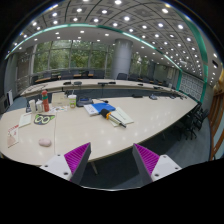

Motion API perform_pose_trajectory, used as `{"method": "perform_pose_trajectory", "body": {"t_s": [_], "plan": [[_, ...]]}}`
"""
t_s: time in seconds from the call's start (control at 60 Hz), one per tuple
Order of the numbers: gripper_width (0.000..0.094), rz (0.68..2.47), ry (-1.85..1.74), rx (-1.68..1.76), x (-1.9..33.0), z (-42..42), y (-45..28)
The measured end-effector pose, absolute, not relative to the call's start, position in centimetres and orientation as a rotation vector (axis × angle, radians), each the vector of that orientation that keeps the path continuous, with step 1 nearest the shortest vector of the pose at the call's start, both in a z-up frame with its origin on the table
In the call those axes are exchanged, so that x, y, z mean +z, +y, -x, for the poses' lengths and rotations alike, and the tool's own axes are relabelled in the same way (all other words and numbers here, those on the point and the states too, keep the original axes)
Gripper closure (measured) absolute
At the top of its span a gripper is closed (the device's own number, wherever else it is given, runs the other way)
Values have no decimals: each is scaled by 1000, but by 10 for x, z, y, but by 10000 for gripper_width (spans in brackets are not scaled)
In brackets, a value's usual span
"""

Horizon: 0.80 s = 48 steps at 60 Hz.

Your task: Arrange mouse

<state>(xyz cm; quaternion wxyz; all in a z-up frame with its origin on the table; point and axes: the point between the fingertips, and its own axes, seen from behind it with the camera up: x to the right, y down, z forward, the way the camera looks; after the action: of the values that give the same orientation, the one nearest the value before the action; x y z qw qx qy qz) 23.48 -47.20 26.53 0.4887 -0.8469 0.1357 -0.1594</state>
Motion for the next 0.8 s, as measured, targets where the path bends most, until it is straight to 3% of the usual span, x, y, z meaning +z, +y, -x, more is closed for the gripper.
{"method": "perform_pose_trajectory", "body": {"t_s": [0.267, 0.483, 0.8], "plan": [[82, 2126, 296, -342, 213, -217, -479], [77, 2236, 161, -254, 129, -153, -470], [79, 2224, -30, -34, 48, 0, -345]]}}
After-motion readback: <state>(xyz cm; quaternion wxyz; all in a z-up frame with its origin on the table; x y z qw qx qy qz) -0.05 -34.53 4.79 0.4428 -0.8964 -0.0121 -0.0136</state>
